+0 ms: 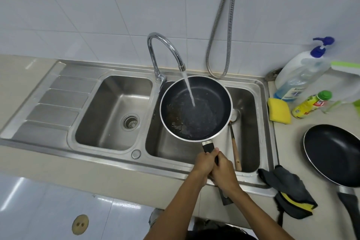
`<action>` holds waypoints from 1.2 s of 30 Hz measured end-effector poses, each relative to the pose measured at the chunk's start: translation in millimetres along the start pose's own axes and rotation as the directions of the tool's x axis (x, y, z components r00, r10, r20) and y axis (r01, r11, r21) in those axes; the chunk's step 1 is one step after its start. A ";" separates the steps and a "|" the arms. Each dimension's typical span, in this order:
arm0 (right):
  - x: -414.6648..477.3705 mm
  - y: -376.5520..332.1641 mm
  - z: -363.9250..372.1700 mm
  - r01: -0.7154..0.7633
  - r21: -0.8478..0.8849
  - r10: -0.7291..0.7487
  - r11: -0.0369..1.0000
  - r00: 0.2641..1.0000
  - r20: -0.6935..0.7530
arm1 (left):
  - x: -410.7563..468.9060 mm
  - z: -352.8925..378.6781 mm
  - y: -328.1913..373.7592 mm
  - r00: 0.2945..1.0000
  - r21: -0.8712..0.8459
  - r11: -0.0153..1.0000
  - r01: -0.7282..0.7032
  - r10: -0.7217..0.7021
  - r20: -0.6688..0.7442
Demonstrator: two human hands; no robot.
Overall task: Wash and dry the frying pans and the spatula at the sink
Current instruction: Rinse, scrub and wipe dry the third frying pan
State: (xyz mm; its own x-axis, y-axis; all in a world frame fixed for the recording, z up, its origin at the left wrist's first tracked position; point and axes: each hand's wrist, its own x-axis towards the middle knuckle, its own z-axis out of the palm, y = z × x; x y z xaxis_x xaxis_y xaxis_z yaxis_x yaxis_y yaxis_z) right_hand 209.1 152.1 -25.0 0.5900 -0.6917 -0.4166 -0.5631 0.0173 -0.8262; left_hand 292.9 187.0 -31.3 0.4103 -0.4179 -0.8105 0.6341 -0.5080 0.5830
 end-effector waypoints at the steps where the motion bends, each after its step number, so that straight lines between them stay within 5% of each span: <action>1: -0.3 0.4 0.3 0.002 0.002 -0.002 1.000 1.000 -0.003 | -0.4 -0.3 0.0 1.000 0.005 1.000 -0.001 0.001 0.000; 19: 5.8 -1.1 29.7 -0.012 -0.003 0.012 1.000 0.999 0.040 | 3.5 -32.0 -4.8 0.999 -0.030 0.999 0.038 -0.038 -0.003; 25: 13.9 10.0 15.8 -0.023 -0.041 0.024 0.999 0.999 0.022 | 1.0 -45.2 8.5 0.992 0.033 0.997 0.063 -0.067 0.109; 29: 20.5 25.2 -7.0 -0.028 -0.103 0.027 0.994 1.000 -0.010 | 29.9 -110.6 44.9 0.988 0.022 1.000 0.010 -0.006 -0.152; 32: 28.3 32.1 -20.1 -0.006 -0.189 -0.002 0.982 0.999 -0.043 | 53.6 -153.1 90.5 0.898 0.152 0.984 -0.095 0.151 -0.413; 36: 37.5 35.3 -29.3 0.003 -0.243 -0.011 0.970 0.999 -0.031 | 66.1 -159.7 160.5 0.848 0.244 0.945 -0.217 0.306 -0.433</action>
State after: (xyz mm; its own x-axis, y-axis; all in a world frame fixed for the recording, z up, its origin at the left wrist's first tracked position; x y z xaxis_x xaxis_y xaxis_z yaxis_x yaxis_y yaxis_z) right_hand 194.4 105.5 -58.6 0.5775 -0.7141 -0.3957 -0.6854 -0.1607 -0.7102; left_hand 526.4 198.1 -0.3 0.8259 -0.1837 -0.5331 0.3503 -0.5738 0.7403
